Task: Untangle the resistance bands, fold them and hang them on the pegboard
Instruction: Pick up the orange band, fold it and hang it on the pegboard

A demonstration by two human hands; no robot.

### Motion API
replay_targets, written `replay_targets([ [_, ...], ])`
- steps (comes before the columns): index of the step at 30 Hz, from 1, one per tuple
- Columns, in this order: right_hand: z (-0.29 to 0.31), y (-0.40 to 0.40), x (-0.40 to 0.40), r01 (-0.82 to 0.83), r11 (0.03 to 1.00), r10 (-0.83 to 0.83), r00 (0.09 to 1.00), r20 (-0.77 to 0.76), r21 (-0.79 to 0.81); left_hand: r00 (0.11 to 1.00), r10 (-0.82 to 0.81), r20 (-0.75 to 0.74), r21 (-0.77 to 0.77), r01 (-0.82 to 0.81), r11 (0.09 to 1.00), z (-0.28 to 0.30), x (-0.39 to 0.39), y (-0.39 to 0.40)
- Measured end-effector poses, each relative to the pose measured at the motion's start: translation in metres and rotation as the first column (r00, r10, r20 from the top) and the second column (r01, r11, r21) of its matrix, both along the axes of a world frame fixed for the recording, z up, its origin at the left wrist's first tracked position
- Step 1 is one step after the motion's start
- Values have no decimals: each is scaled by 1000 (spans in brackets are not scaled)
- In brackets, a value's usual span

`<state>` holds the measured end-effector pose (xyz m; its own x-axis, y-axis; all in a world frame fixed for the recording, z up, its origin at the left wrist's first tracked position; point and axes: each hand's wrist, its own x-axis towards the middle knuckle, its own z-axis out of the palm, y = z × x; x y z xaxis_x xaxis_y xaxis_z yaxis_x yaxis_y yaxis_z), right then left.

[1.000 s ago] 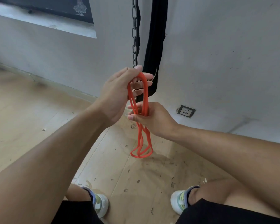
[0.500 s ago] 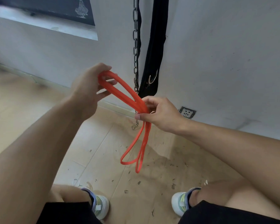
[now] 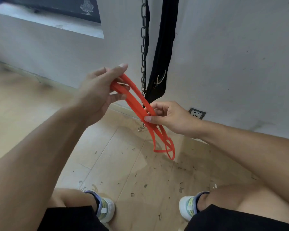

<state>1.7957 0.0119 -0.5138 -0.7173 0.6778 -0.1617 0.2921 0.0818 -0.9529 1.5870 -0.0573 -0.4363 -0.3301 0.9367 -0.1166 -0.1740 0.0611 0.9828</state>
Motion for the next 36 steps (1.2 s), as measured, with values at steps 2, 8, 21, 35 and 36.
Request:
replay_targets([
  [2, -2, -1, -1, 21, 1000, -21, 1000, -1, 7, 999, -34, -11, 45, 34, 998, 3, 6, -2],
  [8, -6, -2, -4, 95, 986, -95, 995, -5, 140, 996, -69, -50, 121, 74, 990, 8, 20, -8],
  [21, -13, -9, -16, 90, 977, -104, 992, 69, 192, 975, 41, -220, 17, -38, 999, 9, 20, -13],
  [35, -19, -11, -29, 152, 947, -176, 982, 64, 282, 998, -1, -69, -21, -1, 1000, 10, 28, -9],
  [36, -20, -10, -29, 143, 946, -173, 982, 81, 292, 997, -5, -72, -35, 3, 999, 10, 28, -9],
])
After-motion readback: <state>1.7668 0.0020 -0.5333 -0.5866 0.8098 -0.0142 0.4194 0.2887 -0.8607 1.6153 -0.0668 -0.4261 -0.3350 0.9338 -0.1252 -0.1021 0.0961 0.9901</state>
